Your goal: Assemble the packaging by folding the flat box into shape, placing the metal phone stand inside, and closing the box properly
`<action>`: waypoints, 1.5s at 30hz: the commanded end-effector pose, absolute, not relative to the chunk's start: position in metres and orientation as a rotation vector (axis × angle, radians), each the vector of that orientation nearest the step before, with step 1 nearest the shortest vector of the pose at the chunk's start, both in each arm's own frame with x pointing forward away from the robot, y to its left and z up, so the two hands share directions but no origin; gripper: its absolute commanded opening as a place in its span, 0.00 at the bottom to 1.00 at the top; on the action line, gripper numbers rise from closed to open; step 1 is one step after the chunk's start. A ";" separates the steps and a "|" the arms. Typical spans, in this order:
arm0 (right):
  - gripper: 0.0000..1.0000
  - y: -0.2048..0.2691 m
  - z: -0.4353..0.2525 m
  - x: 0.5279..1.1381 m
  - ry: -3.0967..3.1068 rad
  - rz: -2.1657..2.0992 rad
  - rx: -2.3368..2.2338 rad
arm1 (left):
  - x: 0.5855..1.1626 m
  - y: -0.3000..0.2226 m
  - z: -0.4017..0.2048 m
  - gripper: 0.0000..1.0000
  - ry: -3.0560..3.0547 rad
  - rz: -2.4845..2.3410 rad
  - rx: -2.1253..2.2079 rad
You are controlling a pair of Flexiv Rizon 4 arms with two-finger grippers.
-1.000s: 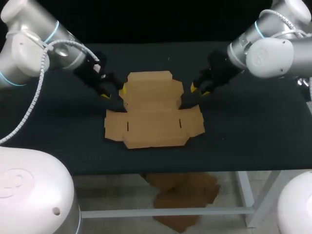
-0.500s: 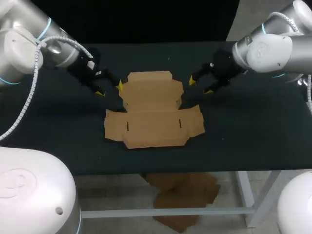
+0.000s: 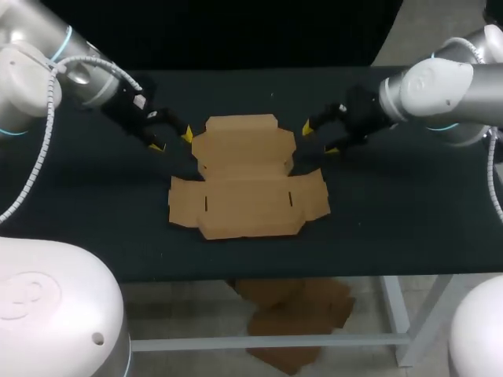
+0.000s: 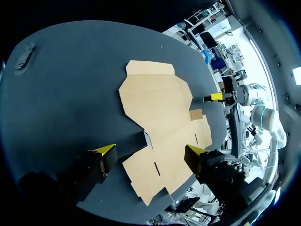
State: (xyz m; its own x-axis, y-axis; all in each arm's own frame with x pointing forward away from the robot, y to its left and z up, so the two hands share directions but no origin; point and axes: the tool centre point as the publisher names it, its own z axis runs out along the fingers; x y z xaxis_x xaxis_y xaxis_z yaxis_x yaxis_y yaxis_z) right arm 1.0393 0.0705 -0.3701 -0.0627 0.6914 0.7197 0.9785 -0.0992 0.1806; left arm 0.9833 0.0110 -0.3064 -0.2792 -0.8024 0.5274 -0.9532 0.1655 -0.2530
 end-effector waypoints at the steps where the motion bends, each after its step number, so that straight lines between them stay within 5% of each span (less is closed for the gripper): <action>1: 0.67 0.077 -0.378 1.053 -1.763 -0.986 -1.781 | 0.982 0.012 -0.305 1.00 -2.175 0.793 1.696; 4: 0.50 0.083 -0.379 1.059 -1.759 -0.986 -1.771 | 0.982 0.013 -0.305 1.00 -2.173 0.794 1.699; 8: 0.46 0.090 -0.384 1.068 -1.766 -0.983 -1.718 | 0.981 0.014 -0.305 1.00 -2.174 0.797 1.695; 45: 0.43 0.136 -0.419 1.092 -1.705 -0.939 -1.524 | 0.987 0.018 -0.304 1.00 -2.172 0.816 1.658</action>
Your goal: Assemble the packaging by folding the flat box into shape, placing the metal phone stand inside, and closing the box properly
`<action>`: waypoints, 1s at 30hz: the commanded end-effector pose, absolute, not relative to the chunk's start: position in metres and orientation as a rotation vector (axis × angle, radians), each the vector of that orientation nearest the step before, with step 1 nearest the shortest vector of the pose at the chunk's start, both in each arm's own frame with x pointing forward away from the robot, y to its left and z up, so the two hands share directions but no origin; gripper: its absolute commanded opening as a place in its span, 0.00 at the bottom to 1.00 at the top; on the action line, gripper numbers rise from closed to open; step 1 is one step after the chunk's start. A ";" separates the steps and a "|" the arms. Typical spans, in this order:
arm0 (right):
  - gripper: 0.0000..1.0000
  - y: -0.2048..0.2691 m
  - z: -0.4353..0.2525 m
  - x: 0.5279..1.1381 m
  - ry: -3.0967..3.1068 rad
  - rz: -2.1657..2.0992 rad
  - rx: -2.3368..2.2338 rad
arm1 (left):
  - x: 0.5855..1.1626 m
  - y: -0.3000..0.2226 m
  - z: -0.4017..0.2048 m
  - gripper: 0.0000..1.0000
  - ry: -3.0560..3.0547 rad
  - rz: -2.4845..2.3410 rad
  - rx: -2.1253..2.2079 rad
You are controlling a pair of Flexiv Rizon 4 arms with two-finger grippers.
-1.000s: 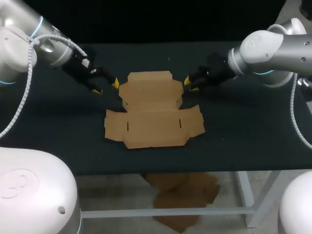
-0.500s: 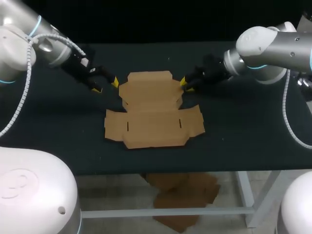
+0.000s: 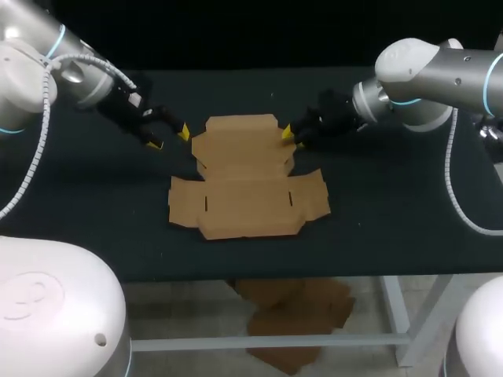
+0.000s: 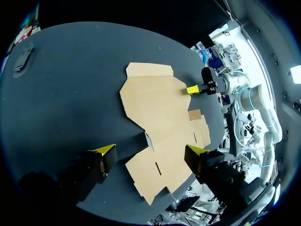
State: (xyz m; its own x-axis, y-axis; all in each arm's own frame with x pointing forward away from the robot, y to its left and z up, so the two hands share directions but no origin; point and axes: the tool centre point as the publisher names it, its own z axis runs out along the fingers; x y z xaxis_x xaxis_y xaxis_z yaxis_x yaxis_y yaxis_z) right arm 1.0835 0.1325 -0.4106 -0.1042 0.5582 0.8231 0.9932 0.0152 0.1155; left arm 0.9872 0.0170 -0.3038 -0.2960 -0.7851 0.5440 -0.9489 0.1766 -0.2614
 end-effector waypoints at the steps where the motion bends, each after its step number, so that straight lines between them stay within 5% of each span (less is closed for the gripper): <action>1: 0.43 0.137 -0.420 1.092 -1.704 -0.935 -1.518 | 0.987 0.018 -0.304 1.00 -2.172 0.817 1.657; 14: 0.40 0.147 -0.423 1.092 -1.670 -0.964 -1.443 | 0.983 0.020 -0.305 1.00 -2.173 0.819 1.653; 18: 0.27 0.150 -0.424 1.091 -1.660 -0.985 -1.406 | 0.982 0.020 -0.306 1.00 -2.172 0.819 1.639; 20: 0.00 0.151 -0.423 1.090 -1.662 -0.996 -1.395 | 0.981 0.019 -0.307 1.00 -2.176 0.817 1.622; 30: 0.00 0.142 -0.396 1.079 -1.715 -1.119 -1.336 | 0.982 0.014 -0.310 1.00 -2.191 0.827 1.490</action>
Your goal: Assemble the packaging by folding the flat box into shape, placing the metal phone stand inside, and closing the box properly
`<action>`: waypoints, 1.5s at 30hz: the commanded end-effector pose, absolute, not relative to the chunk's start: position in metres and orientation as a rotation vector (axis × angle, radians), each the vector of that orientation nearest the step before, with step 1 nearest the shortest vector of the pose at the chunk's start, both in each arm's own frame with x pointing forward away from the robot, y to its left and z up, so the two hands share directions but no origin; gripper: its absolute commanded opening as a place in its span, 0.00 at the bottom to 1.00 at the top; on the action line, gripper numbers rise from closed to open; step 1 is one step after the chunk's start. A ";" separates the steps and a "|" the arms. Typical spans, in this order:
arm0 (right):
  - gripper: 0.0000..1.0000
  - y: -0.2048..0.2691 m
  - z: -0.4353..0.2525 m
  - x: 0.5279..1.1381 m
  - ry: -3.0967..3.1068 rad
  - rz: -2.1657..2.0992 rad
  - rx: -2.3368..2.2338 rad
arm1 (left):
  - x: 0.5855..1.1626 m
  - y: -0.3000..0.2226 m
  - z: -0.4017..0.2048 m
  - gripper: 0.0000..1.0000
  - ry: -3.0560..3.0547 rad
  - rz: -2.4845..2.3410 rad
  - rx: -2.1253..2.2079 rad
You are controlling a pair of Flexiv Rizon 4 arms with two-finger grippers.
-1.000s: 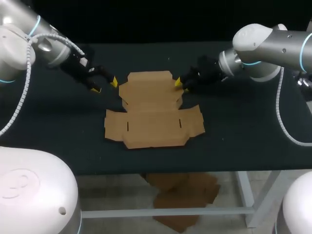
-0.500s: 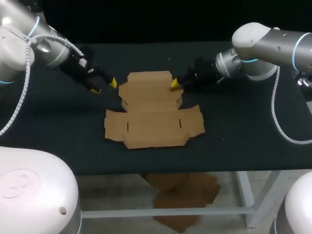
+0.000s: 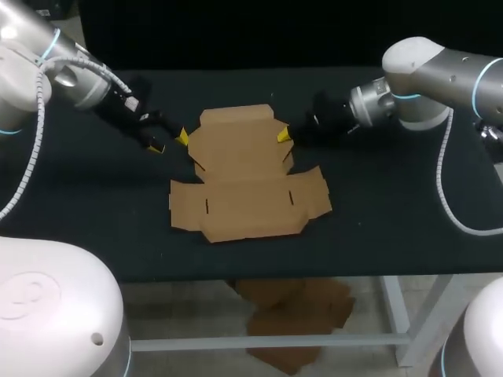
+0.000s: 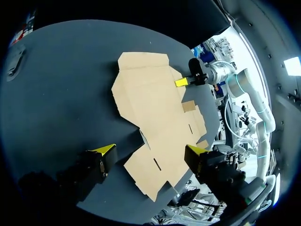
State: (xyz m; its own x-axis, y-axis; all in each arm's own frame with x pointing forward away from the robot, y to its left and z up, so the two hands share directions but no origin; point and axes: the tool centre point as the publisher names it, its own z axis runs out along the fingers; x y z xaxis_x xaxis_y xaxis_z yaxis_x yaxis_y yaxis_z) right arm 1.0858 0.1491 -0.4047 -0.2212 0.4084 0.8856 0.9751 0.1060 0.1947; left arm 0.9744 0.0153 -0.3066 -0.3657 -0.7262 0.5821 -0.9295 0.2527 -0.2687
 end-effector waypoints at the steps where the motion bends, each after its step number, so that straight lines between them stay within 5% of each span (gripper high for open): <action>1: 0.00 0.141 -0.393 1.078 -1.720 -1.131 -1.329 | 0.983 0.013 -0.311 1.00 -2.195 0.833 1.473; 45: 0.00 0.129 -0.316 1.071 -1.845 -1.545 -1.091 | 1.017 -0.007 -0.284 1.00 -2.428 1.215 1.203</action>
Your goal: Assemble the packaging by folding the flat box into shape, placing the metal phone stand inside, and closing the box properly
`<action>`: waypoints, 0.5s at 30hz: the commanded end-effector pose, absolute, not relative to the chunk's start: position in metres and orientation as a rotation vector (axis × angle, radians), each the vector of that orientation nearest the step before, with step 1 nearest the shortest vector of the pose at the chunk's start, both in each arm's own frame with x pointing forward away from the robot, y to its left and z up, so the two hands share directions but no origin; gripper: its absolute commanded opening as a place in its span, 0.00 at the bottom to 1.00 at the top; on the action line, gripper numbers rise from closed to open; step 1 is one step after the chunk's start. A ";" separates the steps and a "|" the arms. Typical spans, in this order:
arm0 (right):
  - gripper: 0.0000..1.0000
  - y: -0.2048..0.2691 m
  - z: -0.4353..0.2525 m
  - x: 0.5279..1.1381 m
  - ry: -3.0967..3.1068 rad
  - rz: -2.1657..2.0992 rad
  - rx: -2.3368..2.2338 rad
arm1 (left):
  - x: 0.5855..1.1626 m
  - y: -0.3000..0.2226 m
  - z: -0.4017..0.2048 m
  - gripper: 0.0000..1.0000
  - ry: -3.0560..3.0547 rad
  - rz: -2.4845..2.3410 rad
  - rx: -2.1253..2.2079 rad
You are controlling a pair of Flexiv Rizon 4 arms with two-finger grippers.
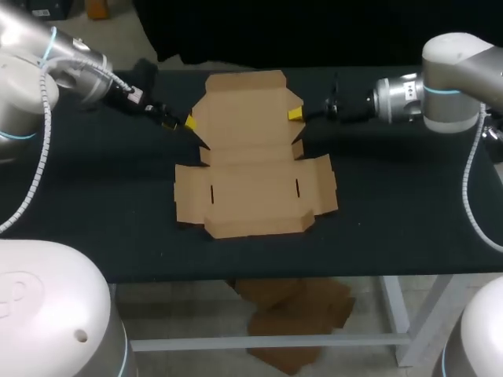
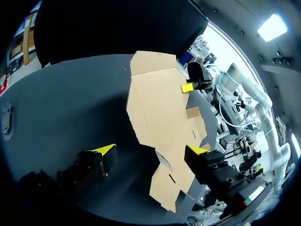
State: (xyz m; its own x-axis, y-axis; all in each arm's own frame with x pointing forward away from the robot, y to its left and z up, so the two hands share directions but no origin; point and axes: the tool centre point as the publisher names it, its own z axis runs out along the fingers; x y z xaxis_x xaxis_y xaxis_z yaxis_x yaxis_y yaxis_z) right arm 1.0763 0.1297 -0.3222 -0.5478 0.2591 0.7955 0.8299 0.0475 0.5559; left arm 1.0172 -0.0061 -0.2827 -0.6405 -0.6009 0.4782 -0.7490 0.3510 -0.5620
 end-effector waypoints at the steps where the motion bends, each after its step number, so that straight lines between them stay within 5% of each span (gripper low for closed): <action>1: 0.00 0.129 -0.315 1.071 -1.845 -1.557 -1.080 | 1.019 -0.009 -0.284 1.00 -2.433 1.241 1.185; 15: 0.00 0.134 -0.291 1.071 -1.869 -1.683 -0.986 | 1.045 -0.027 -0.280 1.00 -2.437 1.428 1.011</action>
